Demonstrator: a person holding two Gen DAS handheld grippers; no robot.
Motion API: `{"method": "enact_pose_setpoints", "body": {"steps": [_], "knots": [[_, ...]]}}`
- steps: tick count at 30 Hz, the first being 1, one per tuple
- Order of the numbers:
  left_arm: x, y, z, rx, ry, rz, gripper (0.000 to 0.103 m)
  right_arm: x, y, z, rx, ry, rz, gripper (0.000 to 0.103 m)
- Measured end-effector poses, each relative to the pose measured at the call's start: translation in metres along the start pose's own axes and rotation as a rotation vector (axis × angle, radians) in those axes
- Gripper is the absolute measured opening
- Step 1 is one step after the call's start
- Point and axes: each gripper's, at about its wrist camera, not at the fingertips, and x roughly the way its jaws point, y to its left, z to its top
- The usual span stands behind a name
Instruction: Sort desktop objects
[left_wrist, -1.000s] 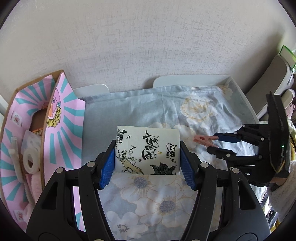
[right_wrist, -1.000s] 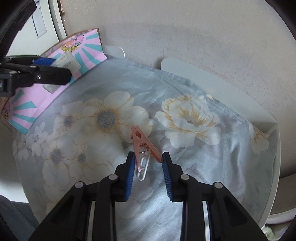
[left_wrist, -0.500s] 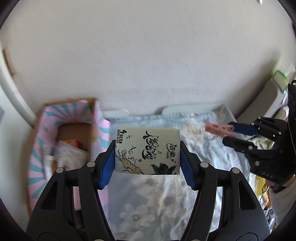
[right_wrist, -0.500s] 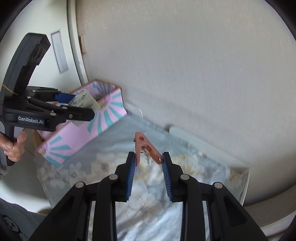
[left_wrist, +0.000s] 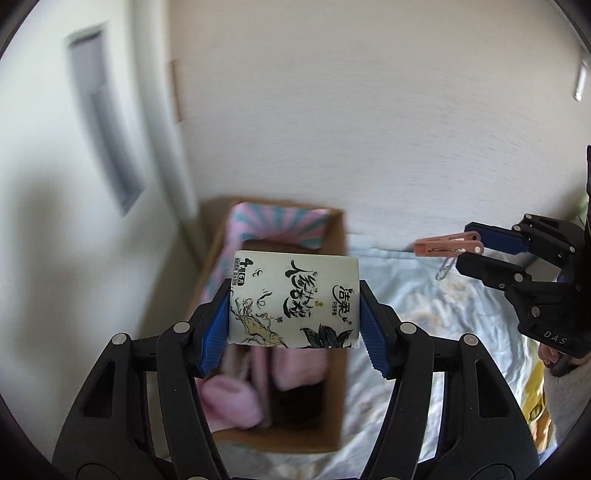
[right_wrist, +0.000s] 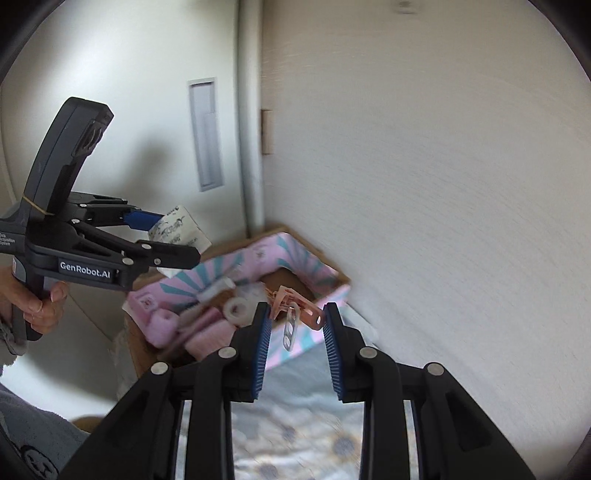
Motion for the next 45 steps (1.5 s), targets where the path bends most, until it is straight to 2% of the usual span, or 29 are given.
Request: {"method": "enact_pose_setpoints", "body": {"steps": [6, 11, 13, 15, 16, 17, 18, 22, 25, 33, 41, 45], "knots": [[0.012, 0.037, -0.024, -0.057, 0.052, 0.028, 0.060, 0.059, 0.037, 0.016, -0.058, 0.053, 0.092, 0.026], [0.033, 0.038, -0.035, -0.037, 0.095, 0.023, 0.060, 0.098, 0.050, 0.023, -0.051, 0.119, 0.137, 0.026], [0.039, 0.036, -0.038, -0.033, 0.107, 0.005, 0.061, 0.111, 0.052, 0.024, -0.043, 0.162, 0.127, 0.026], [0.044, 0.037, -0.039, -0.046, 0.123, -0.021, 0.076, 0.119, 0.051, 0.025, -0.017, 0.192, 0.100, 0.038], [0.046, 0.036, -0.038, -0.052, 0.132, -0.015, 0.093, 0.122, 0.050, 0.025, -0.004, 0.203, 0.072, 0.063], [0.050, 0.036, -0.039, -0.056, 0.140, 0.023, 0.101, 0.124, 0.049, 0.024, 0.006, 0.208, 0.044, 0.079], [0.051, 0.037, -0.040, -0.060, 0.145, 0.029, 0.103, 0.124, 0.046, 0.023, 0.016, 0.206, 0.015, 0.082], [0.068, 0.046, -0.043, -0.128, 0.210, 0.002, 0.103, 0.125, 0.034, 0.020, 0.083, 0.229, 0.022, 0.082], [0.071, 0.051, -0.046, -0.154, 0.233, 0.017, 0.103, 0.126, 0.028, 0.017, 0.117, 0.240, 0.025, 0.082], [0.058, 0.048, -0.045, -0.113, 0.201, 0.045, 0.103, 0.117, 0.020, 0.017, 0.198, 0.234, 0.012, 0.082], [0.033, 0.034, -0.026, -0.081, 0.169, 0.064, 0.103, 0.087, 0.023, 0.022, 0.254, 0.233, -0.124, 0.082], [0.009, 0.014, -0.009, -0.020, 0.113, 0.078, 0.103, 0.062, 0.013, 0.018, 0.351, 0.288, -0.213, 0.082]]}}
